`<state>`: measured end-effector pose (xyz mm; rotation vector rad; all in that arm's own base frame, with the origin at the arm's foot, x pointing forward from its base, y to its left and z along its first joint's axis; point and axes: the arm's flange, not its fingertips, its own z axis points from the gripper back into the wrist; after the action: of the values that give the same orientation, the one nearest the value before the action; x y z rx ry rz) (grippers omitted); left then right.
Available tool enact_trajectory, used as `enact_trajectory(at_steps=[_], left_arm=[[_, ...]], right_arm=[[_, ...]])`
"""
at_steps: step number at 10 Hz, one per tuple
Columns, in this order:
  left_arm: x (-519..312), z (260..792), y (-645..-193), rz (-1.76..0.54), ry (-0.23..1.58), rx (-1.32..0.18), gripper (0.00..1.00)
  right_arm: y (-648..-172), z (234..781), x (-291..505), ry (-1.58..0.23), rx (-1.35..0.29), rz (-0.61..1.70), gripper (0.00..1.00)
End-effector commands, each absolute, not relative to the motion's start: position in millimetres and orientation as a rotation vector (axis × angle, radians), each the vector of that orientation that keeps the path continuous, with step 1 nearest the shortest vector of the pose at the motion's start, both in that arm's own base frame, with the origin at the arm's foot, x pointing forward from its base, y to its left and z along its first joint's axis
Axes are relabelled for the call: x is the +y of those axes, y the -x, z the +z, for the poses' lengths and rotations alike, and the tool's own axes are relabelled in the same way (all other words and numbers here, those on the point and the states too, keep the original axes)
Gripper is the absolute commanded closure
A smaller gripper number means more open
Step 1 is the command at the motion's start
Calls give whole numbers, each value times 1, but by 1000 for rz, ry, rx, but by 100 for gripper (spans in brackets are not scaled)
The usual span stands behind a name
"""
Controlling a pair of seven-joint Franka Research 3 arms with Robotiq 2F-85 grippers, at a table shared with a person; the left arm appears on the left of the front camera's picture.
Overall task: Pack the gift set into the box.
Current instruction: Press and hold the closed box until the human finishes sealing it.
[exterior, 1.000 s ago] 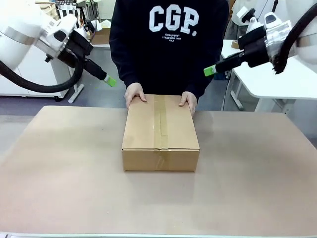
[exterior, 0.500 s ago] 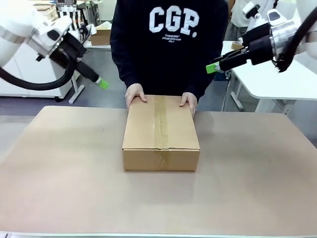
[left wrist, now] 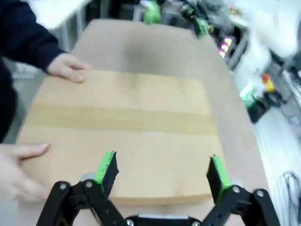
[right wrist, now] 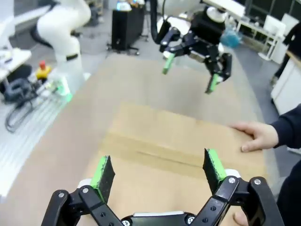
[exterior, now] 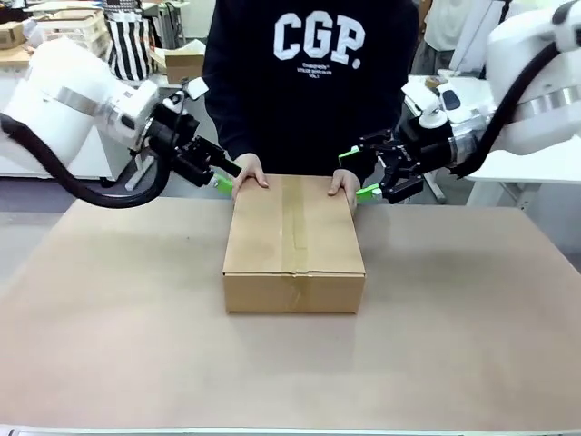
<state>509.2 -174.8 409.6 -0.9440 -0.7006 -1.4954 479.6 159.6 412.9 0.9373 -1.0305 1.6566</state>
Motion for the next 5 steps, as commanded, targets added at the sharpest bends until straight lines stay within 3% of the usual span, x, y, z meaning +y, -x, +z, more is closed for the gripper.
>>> enact_trajectory(at_steps=[1, 2, 3, 4, 5], left_arm=[[-188, 382, -518, -1577, 949, -735, 0], [-195, 379, -518, -1493, 709, -802, 0], [-182, 387, -510, -1555, 957, -703, 0], [-186, 374, -517, -1557, 879, -727, 0], [-195, 377, -509, -1625, 744, -913, 0]], right_arm=[[-492, 399, 174, -950, -1061, 1647, 0], [-480, 413, 160, -937, -1030, 1657, 0], [-480, 413, 160, -937, -1030, 1657, 0], [-487, 396, 163, -946, -1024, 1669, 0], [-494, 390, 169, -850, -937, 1630, 0]])
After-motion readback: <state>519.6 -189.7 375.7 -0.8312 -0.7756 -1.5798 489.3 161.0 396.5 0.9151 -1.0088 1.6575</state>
